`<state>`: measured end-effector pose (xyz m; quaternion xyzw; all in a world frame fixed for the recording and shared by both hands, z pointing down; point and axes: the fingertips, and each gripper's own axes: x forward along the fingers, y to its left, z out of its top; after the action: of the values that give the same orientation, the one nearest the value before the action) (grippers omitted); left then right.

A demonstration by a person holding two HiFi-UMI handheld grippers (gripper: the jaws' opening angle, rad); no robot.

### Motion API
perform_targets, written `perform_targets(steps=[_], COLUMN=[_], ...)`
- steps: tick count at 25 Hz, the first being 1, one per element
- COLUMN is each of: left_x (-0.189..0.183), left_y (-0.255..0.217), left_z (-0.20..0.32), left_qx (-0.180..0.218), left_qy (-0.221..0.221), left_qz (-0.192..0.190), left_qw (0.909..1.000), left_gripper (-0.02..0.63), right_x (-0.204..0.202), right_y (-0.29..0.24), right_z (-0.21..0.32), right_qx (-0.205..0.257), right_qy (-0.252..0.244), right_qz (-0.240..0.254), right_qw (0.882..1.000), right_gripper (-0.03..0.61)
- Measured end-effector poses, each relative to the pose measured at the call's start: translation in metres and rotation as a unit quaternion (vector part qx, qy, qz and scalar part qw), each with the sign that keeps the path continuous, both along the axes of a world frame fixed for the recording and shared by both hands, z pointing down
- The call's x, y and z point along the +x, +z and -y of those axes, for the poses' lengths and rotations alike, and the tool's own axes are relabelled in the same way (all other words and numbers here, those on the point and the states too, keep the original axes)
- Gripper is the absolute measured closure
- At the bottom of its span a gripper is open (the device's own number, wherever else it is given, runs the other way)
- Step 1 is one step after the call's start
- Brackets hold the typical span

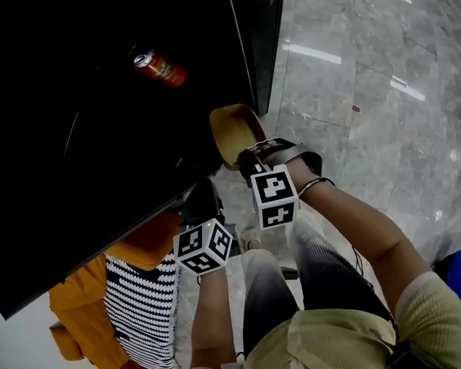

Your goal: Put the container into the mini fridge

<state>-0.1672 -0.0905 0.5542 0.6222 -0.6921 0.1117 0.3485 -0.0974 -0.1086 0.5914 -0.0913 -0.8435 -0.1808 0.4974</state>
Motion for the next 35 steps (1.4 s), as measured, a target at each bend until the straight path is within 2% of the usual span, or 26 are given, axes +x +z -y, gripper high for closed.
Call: perform_targets(steps=[15,20,24,30,35], left_x=[-0.020,-0.025,-0.030,-0.036,-0.043], left_y=[0.020,0.028,0.033,0.041,0.049], left_z=[0.019,0.015,0.015,0.016,0.020], left_qx=[0.005,-0.001,0.000,0.000,-0.007], left_qy=[-0.031,-0.039,-0.044,-0.050,-0.047], left_qz=[0.013,0.014,0.016,0.013,0.013], left_qw=[0.9994,0.9991,0.9989,0.9987,0.9988], left_gripper=[0.591,0.591,0.591,0.591,0.591], right_x=[-0.048,-0.066,-0.082,-0.094,-0.107], right_y=[0.033,0.044,0.047,0.059,0.065], right_z=[0.036,0.047,0.051,0.051,0.056], right_qx=[0.060,0.101,0.113,0.143,0.148], right_qy=[-0.072,-0.098,-0.111,-0.158,-0.162], right_qz=[0.008,0.003,0.019,0.019,0.037], right_qw=[0.996,0.990,0.987,0.977,0.975], right_gripper=[0.492,0.492,0.492,0.492,0.492])
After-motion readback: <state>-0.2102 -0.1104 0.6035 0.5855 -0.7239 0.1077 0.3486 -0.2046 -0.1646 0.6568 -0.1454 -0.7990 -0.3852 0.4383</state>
